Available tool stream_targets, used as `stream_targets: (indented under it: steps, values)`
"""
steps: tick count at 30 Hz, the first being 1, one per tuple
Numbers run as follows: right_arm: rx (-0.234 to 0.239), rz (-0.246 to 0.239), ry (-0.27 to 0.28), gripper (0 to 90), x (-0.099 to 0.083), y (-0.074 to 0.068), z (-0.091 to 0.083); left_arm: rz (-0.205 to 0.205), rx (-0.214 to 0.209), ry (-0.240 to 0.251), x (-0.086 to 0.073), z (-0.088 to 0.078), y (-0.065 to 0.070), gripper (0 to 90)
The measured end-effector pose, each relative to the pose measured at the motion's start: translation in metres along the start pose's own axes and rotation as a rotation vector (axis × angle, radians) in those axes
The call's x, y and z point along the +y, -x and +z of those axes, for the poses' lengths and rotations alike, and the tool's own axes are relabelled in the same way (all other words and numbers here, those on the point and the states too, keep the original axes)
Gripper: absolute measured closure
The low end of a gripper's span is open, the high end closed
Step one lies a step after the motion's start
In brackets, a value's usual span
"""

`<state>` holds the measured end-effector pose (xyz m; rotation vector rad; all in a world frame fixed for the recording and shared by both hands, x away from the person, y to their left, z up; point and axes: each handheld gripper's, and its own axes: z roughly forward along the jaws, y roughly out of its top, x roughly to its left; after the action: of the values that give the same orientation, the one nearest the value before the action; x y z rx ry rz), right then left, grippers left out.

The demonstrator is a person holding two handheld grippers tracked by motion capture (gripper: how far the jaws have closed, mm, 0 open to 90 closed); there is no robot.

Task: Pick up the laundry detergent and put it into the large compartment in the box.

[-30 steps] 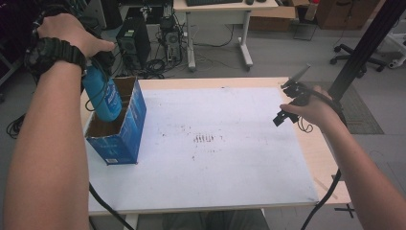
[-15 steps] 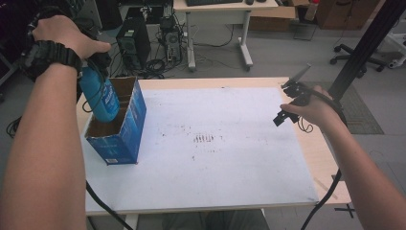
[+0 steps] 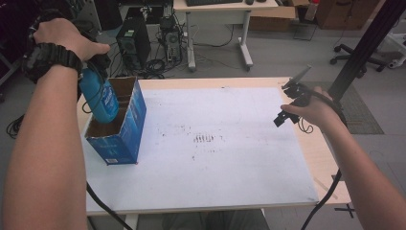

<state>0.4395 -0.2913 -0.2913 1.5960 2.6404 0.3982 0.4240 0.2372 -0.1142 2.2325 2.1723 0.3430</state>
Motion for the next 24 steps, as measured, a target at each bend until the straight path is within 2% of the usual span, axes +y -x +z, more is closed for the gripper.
stream_targets:
  steps: [7,12,24]
  values:
    - [0.001,-0.003,-0.004,17.1,0.001,-0.001,0.002,-0.007,-0.020,0.002,0.000,0.005,-0.002,37.8]
    - [0.001,0.000,-0.008,17.1,0.000,0.001,0.004,-0.005,-0.014,-0.010,0.001,0.011,-0.002,37.8]
    - [0.004,0.001,-0.010,17.1,-0.001,0.002,0.007,-0.013,-0.027,-0.012,0.002,0.023,-0.002,37.8]
